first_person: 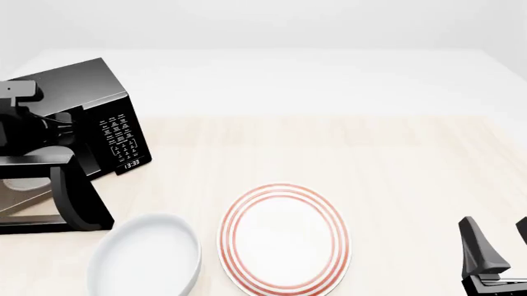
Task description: Open the microwave.
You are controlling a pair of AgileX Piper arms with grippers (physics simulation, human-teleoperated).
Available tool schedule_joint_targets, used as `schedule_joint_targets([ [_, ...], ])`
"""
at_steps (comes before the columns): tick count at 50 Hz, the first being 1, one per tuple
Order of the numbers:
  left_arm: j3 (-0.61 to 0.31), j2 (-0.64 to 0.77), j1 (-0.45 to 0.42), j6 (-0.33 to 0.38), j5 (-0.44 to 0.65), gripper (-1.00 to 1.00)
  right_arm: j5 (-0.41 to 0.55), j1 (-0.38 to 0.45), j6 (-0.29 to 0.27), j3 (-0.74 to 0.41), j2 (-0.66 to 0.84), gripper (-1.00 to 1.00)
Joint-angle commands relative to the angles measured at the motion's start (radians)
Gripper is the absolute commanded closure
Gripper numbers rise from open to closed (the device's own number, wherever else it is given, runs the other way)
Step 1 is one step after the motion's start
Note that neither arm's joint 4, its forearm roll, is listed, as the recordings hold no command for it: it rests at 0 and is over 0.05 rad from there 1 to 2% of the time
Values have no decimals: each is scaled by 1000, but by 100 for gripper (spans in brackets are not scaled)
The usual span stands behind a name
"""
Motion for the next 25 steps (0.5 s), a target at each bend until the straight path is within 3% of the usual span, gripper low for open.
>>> schedule_joint_targets([
  [1,21,9,43,9,-9,-100,0,0,0,0,0,-100],
  [25,43,51,55,15,-32,-100,0,0,0,0,0,-100],
])
